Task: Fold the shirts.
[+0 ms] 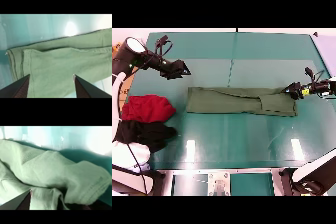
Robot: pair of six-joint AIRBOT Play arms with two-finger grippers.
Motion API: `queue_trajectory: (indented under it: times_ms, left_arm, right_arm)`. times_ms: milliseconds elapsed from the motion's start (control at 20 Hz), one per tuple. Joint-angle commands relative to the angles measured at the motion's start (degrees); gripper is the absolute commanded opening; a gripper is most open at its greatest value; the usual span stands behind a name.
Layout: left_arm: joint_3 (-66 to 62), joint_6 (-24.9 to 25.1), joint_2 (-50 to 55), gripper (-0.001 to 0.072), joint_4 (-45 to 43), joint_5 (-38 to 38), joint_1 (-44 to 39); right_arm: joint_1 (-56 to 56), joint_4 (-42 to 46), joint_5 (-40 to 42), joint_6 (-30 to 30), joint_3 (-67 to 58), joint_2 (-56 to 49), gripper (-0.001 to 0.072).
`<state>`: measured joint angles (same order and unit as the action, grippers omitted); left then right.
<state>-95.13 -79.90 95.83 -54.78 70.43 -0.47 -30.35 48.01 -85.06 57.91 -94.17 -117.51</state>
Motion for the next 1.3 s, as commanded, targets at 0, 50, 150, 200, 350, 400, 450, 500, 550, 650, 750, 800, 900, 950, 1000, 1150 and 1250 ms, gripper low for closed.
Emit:
queue_trajectory:
  times_ms: [0, 50, 150, 200, 350, 400, 450, 500, 550, 650, 750, 800, 900, 950, 1000, 1150, 1250]
  left_arm:
    - [-0.04, 0.00, 0.00, 0.0620, -0.02, -0.57, 0.00]
    - [-0.04, 0.00, 0.00, 0.0620, -0.02, -0.46, 0.00]
    - [-0.04, 0.00, 0.00, 0.0620, -0.02, 0.07, 0.00]
    - [-0.04, 0.02, 0.00, 0.0620, -0.04, 0.50, 0.00]
    - [-0.04, 0.00, 0.00, 0.0620, -0.04, 0.61, 0.00]
    - [-0.04, 0.02, 0.00, 0.0620, -0.04, 0.48, 0.00]
    - [-0.04, 0.00, 0.00, 0.0620, -0.04, 0.42, 0.00]
    - [-0.04, 0.00, 0.00, 0.0620, -0.04, 0.26, 0.00]
    - [-0.04, 0.00, 0.00, 0.0620, 0.02, 0.09, 0.00]
    - [-0.04, 0.00, 0.00, 0.0620, 0.07, -0.09, 0.00]
    - [-0.04, 0.09, 0.00, 0.0620, 0.15, -0.37, 0.02]
    - [-0.04, 0.50, 0.00, 0.0620, 0.15, -0.39, 0.00]
    - [-0.04, 0.50, 0.00, 0.0620, 0.15, -0.74, 0.00]
    - [-0.04, 0.50, 0.00, 0.0620, 0.15, -1.09, 0.00]
    - [-0.04, 0.55, 0.00, 0.0621, 0.15, -1.29, 0.00]
    - [-0.04, 0.90, 0.00, 0.0620, 0.15, -1.27, 0.00]
    - [-0.04, 0.90, 0.00, 0.0620, 0.15, -1.29, 0.02]
  right_arm:
    - [2.21, 15.08, -1.55, 0.66, 0.35, -0.13, 0.0666]
    - [2.45, 15.08, -1.64, 0.63, 0.35, -0.13, 0.0643]
    - [2.32, 15.28, -2.62, 0.57, 0.35, -0.11, 0.0574]
    - [1.90, 15.32, -3.82, 0.24, 0.33, -0.11, 0.0570]
    - [-0.07, 14.99, -5.05, 0.46, -0.92, -0.11, 0.0570]
    - [-0.61, 14.60, -4.96, 0.39, -1.07, -0.11, 0.0571]
    - [-0.94, 14.56, -4.96, 0.44, -1.03, -0.13, 0.0571]
    - [-1.16, 14.60, -5.09, 1.31, -1.01, -0.11, 0.0571]
    - [-1.18, 14.69, -5.38, 1.99, -1.18, -0.11, 0.0573]
    - [-1.57, 16.41, -5.97, 4.24, -3.15, -0.11, 0.0574]
    - [-2.89, 16.11, -8.81, 5.40, -6.25, -0.11, 0.0575]
    - [-3.63, 16.11, -10.54, 6.38, -7.15, -0.11, 0.0575]
    - [-5.11, 15.96, -12.46, 7.96, -6.45, -0.11, 0.0580]
    - [-5.66, 15.08, -13.27, 7.96, -5.29, -0.11, 0.0594]
    - [-5.99, 13.49, -13.86, 7.91, -4.02, -0.11, 0.0594]
    - [-6.21, 8.44, -14.21, 7.54, -1.11, -0.11, 0.0595]
    - [-6.16, 7.39, -14.01, 7.43, -1.01, -0.11, 0.0595]
